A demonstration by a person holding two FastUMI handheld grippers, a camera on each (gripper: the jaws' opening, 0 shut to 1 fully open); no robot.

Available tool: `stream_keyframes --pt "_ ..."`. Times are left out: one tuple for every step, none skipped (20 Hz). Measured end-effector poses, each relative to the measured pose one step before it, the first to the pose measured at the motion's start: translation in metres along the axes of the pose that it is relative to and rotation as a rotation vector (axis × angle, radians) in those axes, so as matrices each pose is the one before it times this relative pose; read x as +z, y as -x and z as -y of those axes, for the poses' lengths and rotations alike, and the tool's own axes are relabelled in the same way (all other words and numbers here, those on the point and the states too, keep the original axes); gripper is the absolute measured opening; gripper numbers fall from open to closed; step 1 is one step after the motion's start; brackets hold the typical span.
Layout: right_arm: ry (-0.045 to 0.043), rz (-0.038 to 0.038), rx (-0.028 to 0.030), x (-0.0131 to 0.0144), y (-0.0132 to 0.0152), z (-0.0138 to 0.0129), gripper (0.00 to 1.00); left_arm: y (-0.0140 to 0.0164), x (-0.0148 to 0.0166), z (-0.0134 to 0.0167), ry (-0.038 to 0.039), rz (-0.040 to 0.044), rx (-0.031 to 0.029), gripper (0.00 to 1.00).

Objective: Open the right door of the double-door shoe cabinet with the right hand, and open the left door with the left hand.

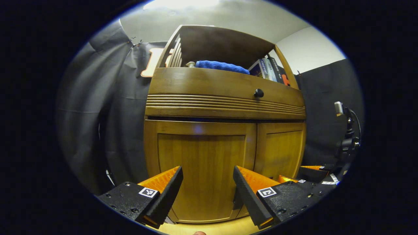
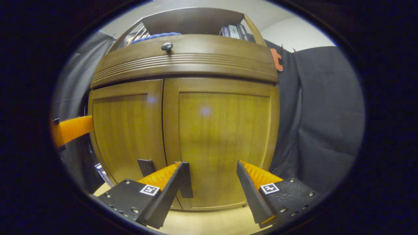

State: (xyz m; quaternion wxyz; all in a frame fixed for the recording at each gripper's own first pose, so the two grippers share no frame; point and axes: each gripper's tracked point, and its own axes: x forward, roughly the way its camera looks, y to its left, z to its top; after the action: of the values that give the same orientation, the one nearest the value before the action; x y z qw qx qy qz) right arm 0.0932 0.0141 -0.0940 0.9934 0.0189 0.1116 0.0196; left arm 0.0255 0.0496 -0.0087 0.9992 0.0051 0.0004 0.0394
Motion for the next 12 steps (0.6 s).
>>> stream_keyframes --pt "-0.00874 -0.00706 0.02476 -0.0048 -0.00501 -0.0085 0.97 -0.00161 -0.00191 -0.00463 -0.0028 -0.00521 0.01782 0.95" --pt "-0.00511 -0.0055 0.0237 -0.00222 -0.0043 -0.00881 0.96 -0.00134 -0.00271 -0.00499 -0.00259 -0.00547 0.01657 0.92" --pt "0.00174 -0.00599 0.02056 -0.00135 -0.00574 -0.00736 0.95 -0.00182 -0.00221 -0.00505 -0.00361 -0.00619 0.01777 0.95" --pt "0.01053 -0.00514 0.0078 0.00003 -0.00554 -0.00421 0.91 -0.00139 -0.00286 -0.00655 -0.00401 -0.00694 0.01855 0.92" --pt "0.00956 -0.00842 0.01305 -0.0037 -0.00715 -0.00474 0.83 -0.00127 -0.00247 -0.0056 -0.00347 -0.00787 0.01762 0.92" --pt "0.00646 -0.01597 0.00227 -0.00376 -0.00618 -0.00239 0.75 -0.00134 -0.00226 -0.00527 -0.00163 -0.00703 0.01686 0.95" --pt "0.00101 -0.0148 0.01107 -0.00311 -0.00634 -0.00418 0.74 -0.0006 -0.00214 -0.00448 -0.0001 -0.00635 0.01477 0.92" --pt "0.00309 -0.00735 -0.02028 -0.00001 -0.00255 0.00358 0.72 -0.00024 -0.00183 -0.00438 0.00131 -0.00436 0.01139 0.92" --pt "-0.00966 -0.01417 0.01725 -0.00238 -0.00228 -0.00355 0.62 -0.00056 -0.00072 -0.00422 0.00065 -0.00443 0.01139 0.95" --pt "-0.01603 -0.01784 0.01898 -0.00372 -0.00332 -0.00537 0.53 -0.00141 -0.00177 -0.0034 -0.00036 -0.00407 0.00951 0.92" --pt "-0.00761 -0.0152 -0.00324 -0.0044 -0.00304 -0.00218 0.52 0.00018 -0.00091 -0.00236 -0.00074 -0.00383 0.00734 0.92" --pt "0.00723 0.01368 -0.00648 0.00255 -0.00112 -0.00058 0.27 0.00003 -0.00219 -0.0019 -0.00071 -0.00346 0.00608 0.92"
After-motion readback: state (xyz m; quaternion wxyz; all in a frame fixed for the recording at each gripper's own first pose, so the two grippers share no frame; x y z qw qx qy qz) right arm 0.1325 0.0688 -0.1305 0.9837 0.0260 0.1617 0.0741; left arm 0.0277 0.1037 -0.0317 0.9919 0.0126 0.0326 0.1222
